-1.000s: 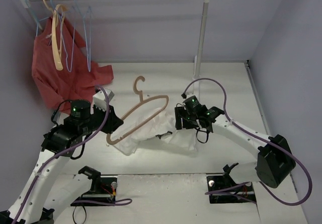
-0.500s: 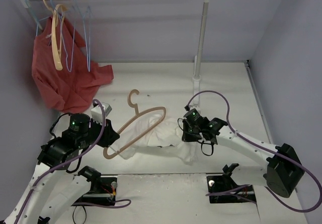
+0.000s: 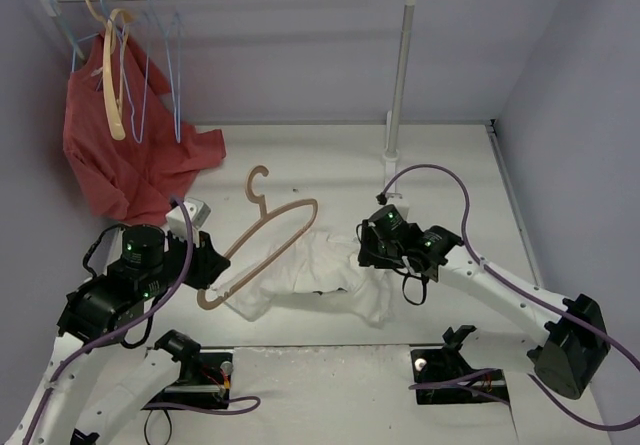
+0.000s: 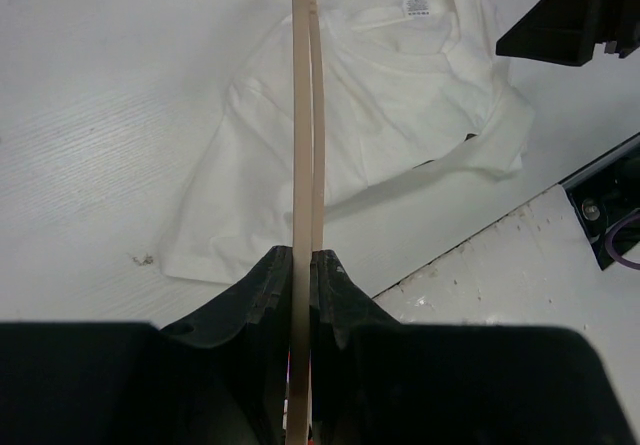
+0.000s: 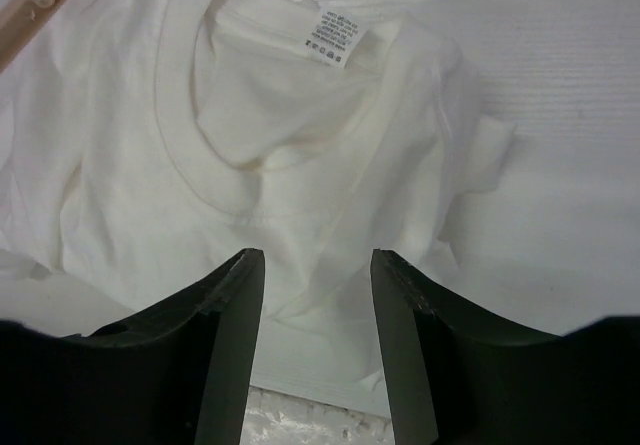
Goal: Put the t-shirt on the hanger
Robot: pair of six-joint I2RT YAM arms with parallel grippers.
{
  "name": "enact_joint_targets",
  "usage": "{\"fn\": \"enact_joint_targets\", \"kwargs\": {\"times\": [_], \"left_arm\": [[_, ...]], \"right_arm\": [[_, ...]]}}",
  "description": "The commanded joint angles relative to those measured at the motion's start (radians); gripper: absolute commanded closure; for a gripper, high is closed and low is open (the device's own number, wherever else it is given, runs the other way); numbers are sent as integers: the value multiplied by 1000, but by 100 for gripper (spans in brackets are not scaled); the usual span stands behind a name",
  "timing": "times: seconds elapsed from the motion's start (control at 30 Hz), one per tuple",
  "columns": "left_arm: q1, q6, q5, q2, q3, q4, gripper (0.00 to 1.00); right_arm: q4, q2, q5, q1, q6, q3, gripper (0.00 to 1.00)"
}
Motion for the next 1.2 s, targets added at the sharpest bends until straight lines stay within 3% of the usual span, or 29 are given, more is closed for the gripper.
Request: {"fn": "enact_joint_targets", "kwargs": {"times": [0.0, 0.33, 0.4, 0.43, 0.57, 0.77, 0.93, 1.03, 1.17], "left_arm": [[-3, -5, 47, 32, 32, 86, 100], [-4, 0, 118, 61, 55, 115, 100], [-4, 1, 127, 64, 52, 123, 100], [-4, 0, 132, 70, 51, 133, 100], [-4, -2, 138, 82, 51, 173, 100], [-3, 26, 44, 135, 96, 239, 100], [-4, 38, -126, 148, 138, 294, 100], [-3, 41, -195, 144, 150, 322, 100], [-3, 52, -191, 138, 138, 333, 100]], "right_arm": [[38, 48, 57, -2, 21, 31, 52], [86, 146, 65, -60, 13, 16, 53], [104, 162, 54, -79, -2, 18, 60], [112, 171, 50, -83, -25, 19, 72], [162, 172, 67, -97, -112, 59, 100], [189, 258, 71, -120, -313, 350, 100], [259, 232, 16, -80, -456, 545, 100], [255, 174, 33, -71, -462, 558, 100], [210, 55, 102, -73, -396, 391, 100]]}}
